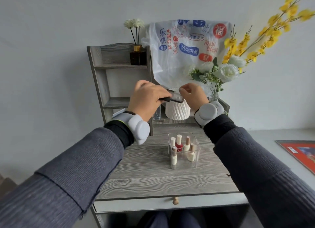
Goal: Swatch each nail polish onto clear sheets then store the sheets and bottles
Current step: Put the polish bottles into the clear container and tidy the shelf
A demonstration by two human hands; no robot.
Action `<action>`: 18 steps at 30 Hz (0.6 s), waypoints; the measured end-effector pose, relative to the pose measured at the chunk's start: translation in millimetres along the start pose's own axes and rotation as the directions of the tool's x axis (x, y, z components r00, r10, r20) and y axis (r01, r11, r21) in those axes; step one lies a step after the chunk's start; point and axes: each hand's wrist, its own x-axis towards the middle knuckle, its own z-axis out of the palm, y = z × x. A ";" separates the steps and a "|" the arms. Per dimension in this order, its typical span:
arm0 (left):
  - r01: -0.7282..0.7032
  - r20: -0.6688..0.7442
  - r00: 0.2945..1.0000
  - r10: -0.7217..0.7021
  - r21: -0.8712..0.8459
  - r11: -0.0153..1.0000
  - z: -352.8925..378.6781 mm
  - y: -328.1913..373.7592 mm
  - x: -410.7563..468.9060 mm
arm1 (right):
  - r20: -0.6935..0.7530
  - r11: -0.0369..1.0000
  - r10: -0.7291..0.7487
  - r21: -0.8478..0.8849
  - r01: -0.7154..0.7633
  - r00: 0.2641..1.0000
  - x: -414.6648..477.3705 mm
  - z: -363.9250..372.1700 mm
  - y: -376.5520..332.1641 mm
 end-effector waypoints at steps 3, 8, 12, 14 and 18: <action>-0.064 -0.016 0.998 0.064 0.010 0.998 9.7 9.5 -6.0 | 0.047 0.995 0.091 0.026 -0.092 0.995 -7.2 -1.5 12.1; -0.157 -0.041 0.987 0.157 0.008 0.988 25.3 23.4 -13.9 | 0.160 0.932 0.302 0.158 -0.326 0.940 -20.8 -5.6 36.8; -0.234 -0.050 0.971 0.235 0.016 0.972 30.1 27.2 -18.5 | 0.248 0.796 0.434 0.344 -0.498 0.866 -33.3 -9.0 54.3; -0.254 -0.038 0.966 0.255 0.012 0.967 33.9 27.7 -21.4 | 0.305 0.682 0.486 0.454 -0.574 0.819 -41.0 -10.8 58.9; -0.304 0.025 0.953 0.303 0.040 0.952 46.8 24.4 -30.3 | 0.372 0.509 0.479 0.620 -0.597 0.795 -52.9 -10.9 68.2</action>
